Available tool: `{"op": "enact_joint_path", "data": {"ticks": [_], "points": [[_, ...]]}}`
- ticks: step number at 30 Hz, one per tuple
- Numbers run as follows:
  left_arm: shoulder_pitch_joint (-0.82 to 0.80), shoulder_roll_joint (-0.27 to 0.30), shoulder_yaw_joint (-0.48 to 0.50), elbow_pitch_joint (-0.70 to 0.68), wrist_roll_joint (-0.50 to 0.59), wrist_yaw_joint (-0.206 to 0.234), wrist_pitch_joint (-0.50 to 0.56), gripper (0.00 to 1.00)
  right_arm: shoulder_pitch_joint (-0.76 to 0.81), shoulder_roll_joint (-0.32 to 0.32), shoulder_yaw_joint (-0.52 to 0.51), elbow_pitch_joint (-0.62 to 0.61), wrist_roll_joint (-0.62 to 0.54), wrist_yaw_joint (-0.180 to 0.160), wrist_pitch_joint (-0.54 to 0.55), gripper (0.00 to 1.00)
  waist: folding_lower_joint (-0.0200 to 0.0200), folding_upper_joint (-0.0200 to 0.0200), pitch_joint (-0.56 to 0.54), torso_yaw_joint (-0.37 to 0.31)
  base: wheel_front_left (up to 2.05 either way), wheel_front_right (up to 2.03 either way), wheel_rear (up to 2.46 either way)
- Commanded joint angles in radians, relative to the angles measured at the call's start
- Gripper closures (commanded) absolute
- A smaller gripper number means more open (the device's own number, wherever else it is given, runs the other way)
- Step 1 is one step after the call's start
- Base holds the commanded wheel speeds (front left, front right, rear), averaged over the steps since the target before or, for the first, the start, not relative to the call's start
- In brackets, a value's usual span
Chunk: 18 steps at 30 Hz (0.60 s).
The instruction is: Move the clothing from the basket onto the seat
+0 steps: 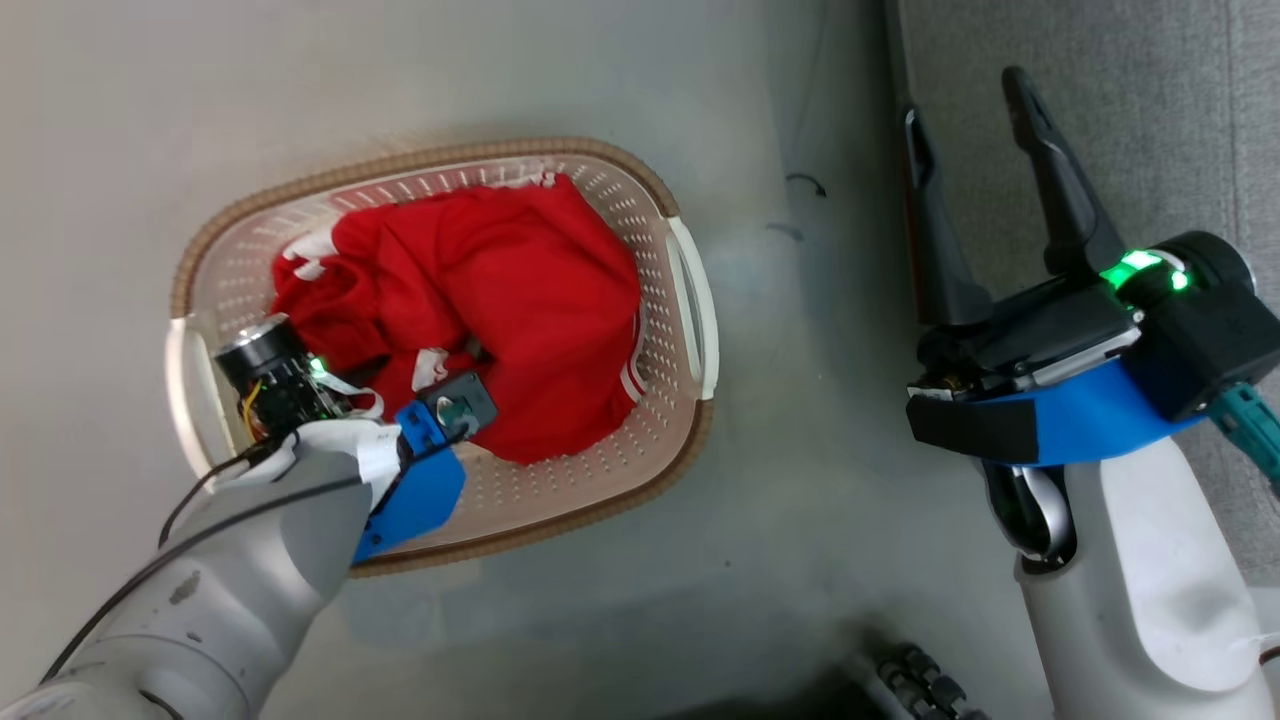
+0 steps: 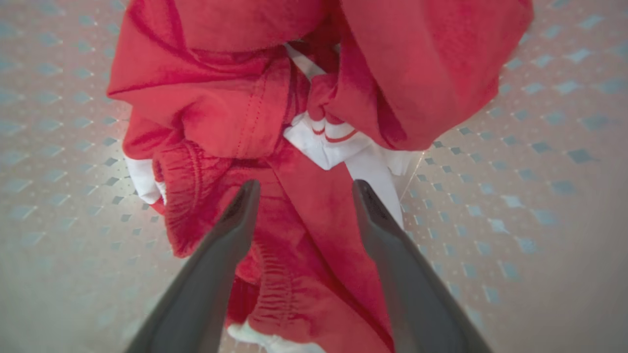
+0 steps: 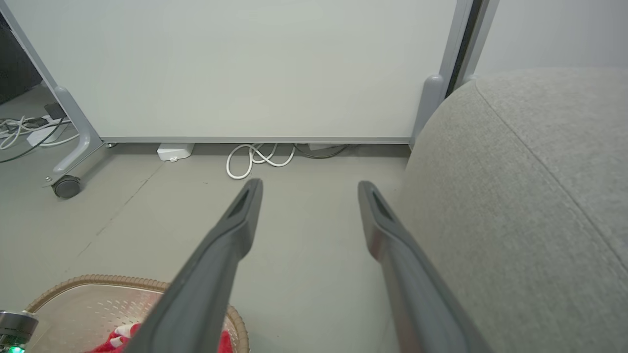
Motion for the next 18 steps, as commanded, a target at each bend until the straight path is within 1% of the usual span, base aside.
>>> {"op": "enact_joint_path", "data": {"ticks": [1, 10, 12, 17, 18], "points": [[-0.023, 0.011, -0.007, 0.003, -0.017, 0.0, 0.02, 0.0, -0.015, -0.003, -0.003, -0.016, 0.004, 0.0, -0.003, 0.0, -0.0001, 0.0, 0.036, -0.016, 0.0, 0.0, 0.0], [-0.079, 0.048, -0.024, 0.006, -0.075, 0.0, 0.087, 0.0, -0.009, -0.003, -0.012, -0.077, -0.003, 0.0, -0.003, 0.0, -0.0001, 0.0, 0.12, -0.031, 0.0, 0.0, 0.0], [-0.092, 0.048, -0.027, 0.005, -0.072, 0.0, 0.099, 0.0, -0.01, -0.003, -0.015, -0.088, -0.003, 0.0, -0.003, 0.0, -0.0001, 0.0, 0.135, -0.034, 0.0, 0.0, 0.0], [-0.11, 0.025, -0.031, -0.001, -0.079, 0.0, 0.108, 0.0, 0.0, -0.003, -0.027, -0.109, -0.009, 0.0, -0.003, 0.0, -0.0001, 0.0, 0.155, -0.029, 0.0, 0.0, 0.0], [-0.114, 0.02, -0.031, 0.0, -0.071, 0.0, 0.11, 0.56, 0.001, -0.003, -0.028, -0.109, -0.01, 0.0, -0.003, 0.0, -0.0001, 0.0, 0.157, -0.028, 0.0, 0.0, 0.0]]}}
